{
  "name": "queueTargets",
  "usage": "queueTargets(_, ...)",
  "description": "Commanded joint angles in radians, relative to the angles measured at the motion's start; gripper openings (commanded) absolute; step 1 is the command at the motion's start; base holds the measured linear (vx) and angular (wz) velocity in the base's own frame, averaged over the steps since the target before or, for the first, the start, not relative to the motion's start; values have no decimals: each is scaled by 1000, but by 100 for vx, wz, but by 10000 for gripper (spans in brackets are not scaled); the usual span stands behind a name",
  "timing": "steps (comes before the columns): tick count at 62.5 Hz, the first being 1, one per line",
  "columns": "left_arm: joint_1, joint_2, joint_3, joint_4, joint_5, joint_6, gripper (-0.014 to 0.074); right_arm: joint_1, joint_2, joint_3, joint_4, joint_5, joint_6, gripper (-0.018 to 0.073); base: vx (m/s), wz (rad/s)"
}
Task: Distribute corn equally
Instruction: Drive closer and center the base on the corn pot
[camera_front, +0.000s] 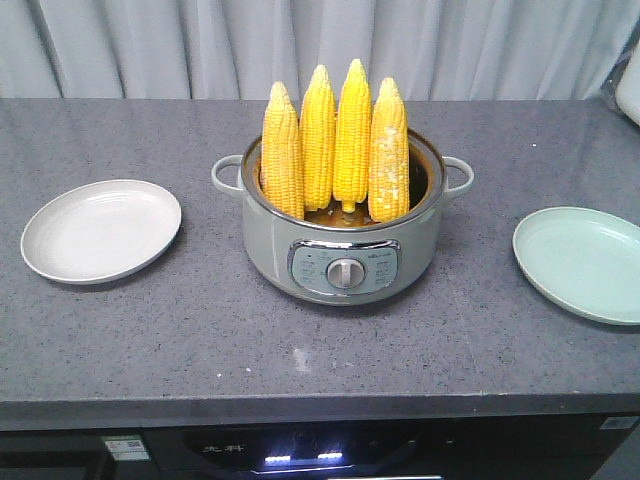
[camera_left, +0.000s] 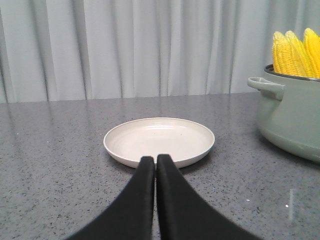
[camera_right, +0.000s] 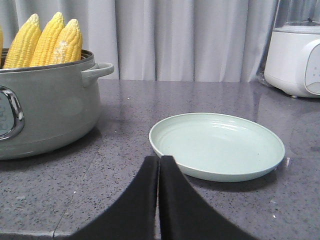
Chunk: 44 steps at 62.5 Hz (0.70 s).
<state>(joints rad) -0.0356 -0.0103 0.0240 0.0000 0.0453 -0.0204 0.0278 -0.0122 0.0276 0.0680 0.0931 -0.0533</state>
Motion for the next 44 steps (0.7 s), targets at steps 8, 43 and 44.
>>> queueTargets(8,1,-17,14,-7,-78,-11,-6,2,-4,11,-3,-74,-1,-3,3,-1)
queueTargets(43,1,-17,14,-7,-78,-11,-6,2,-4,11,-3,-74,-1,-3,2,-1)
queueTargets(44,1,-17,14,-7,-78,-11,-6,2,-4,11,-3,-74,-1,-3,2,0)
